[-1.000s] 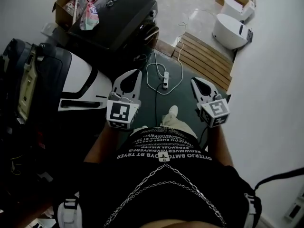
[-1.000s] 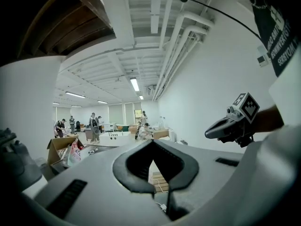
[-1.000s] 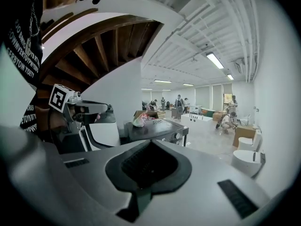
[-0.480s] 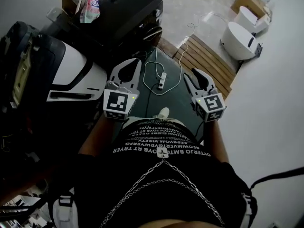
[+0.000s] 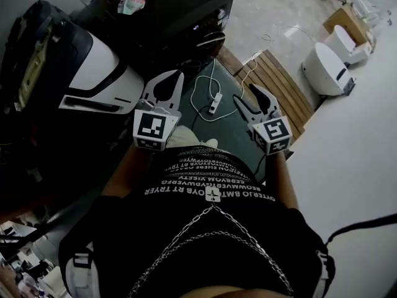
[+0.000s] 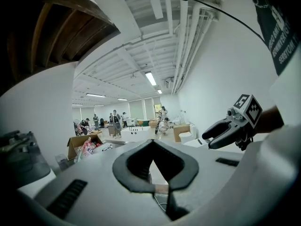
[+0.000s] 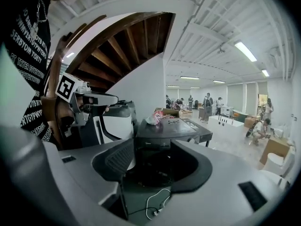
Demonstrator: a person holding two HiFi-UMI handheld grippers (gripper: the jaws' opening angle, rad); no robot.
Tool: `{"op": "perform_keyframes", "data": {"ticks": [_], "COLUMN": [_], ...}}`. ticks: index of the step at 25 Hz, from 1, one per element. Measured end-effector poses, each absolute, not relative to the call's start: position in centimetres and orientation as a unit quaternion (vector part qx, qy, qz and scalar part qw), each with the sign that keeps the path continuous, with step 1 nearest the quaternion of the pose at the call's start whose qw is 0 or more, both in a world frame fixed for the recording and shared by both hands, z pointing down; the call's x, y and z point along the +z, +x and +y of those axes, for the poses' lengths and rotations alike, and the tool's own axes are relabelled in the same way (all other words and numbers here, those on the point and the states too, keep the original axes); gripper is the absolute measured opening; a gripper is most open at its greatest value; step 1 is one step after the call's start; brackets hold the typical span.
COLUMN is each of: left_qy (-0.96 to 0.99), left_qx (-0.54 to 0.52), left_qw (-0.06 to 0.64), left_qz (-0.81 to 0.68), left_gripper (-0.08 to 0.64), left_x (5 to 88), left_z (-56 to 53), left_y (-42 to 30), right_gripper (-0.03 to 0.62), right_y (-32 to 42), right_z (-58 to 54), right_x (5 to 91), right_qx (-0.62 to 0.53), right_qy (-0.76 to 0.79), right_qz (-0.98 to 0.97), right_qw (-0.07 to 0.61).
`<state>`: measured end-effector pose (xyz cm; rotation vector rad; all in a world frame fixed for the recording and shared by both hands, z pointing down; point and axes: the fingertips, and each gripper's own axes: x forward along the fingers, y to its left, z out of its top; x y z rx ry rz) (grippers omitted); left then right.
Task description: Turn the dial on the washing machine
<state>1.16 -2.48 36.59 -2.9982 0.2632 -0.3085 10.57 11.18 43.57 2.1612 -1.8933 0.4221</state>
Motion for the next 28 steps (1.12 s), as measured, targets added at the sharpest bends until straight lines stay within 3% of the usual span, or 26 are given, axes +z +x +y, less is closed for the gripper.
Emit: {"op": "perform_keyframes", "data": {"ticks": [11, 28], "left_qy": [-0.981, -0.990], "left_qx": [-0.145, -0.081], "left_qw": [0.037, 0.016], "left_qz": [0.125, 0.117], "left_gripper": [0.006, 0.006], "left_x": [39.1, 38.2], "left_z": [-7.6, -19.5], "left_y": [2.6, 12.0], "right_gripper": [0.249, 0.247], "right_y": [12.8, 21.3], "right_z": [4.6, -7.1], "right_x": [45.4, 43.8], "right_qx": [0.154, 0.150], "right_qy": [0.704, 0.695], "right_qz": [-0.679, -0.679], "right_qw": [0.140, 0.182]}}
